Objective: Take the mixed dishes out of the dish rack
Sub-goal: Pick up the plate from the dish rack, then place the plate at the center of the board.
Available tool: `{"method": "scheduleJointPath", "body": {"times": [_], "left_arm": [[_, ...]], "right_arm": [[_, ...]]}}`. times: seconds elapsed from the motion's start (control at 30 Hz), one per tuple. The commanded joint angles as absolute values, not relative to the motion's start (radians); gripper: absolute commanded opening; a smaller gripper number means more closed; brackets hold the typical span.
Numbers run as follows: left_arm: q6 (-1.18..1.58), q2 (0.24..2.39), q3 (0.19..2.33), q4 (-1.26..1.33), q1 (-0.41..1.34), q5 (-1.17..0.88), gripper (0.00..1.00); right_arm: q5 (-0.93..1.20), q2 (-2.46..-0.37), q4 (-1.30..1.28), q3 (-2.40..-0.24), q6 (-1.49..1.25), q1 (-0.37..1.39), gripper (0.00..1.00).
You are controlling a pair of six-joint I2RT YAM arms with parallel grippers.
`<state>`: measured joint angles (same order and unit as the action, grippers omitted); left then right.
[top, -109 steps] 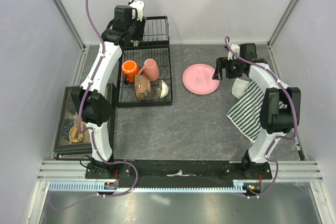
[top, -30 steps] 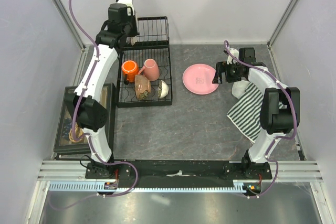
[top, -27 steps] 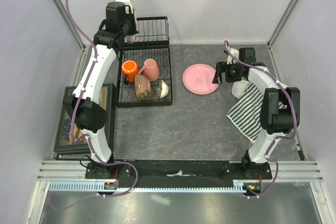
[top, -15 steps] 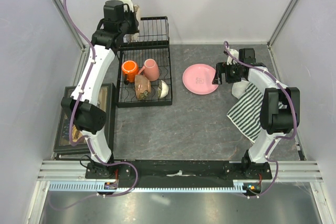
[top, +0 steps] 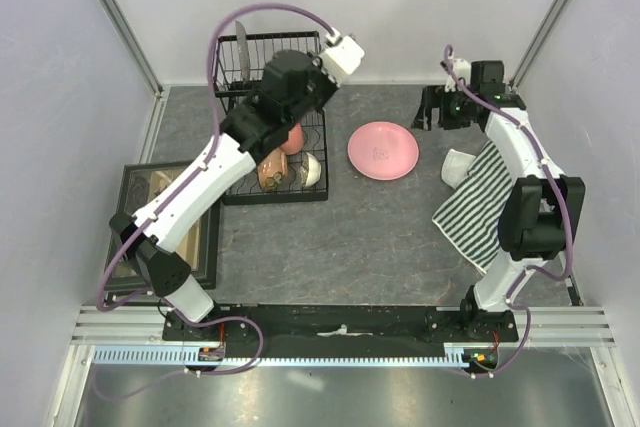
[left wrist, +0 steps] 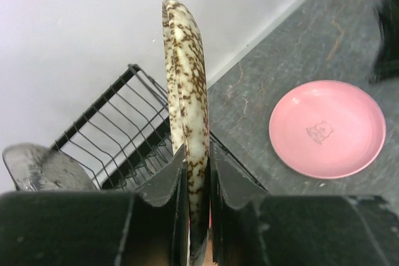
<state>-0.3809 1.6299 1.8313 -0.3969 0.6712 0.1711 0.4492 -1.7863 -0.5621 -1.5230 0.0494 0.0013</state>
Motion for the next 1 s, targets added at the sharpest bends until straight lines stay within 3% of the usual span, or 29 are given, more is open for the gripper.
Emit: {"method": "scheduleJointPath", "body": {"times": [0.0,0.33,0.97], "left_arm": [[-0.635,1.571,1.746,-0.181,0.75,0.328,0.02],[-0.98,1.664,1.545,0.159,0.972,0.497,0.02],[-1.163,2.08,1.499,0.422,1.006,0.431,0.02]], "right_arm": [[0.456,-1.723,-0.618,-1.62,-0.067,-0.06,0.93],[0.394,-1.684,-0.597,-1.557,-0.121,-0.195,0.93],[0.376,-1.615,-0.428,-1.345,-0.115,-0.271,0.93]]}}
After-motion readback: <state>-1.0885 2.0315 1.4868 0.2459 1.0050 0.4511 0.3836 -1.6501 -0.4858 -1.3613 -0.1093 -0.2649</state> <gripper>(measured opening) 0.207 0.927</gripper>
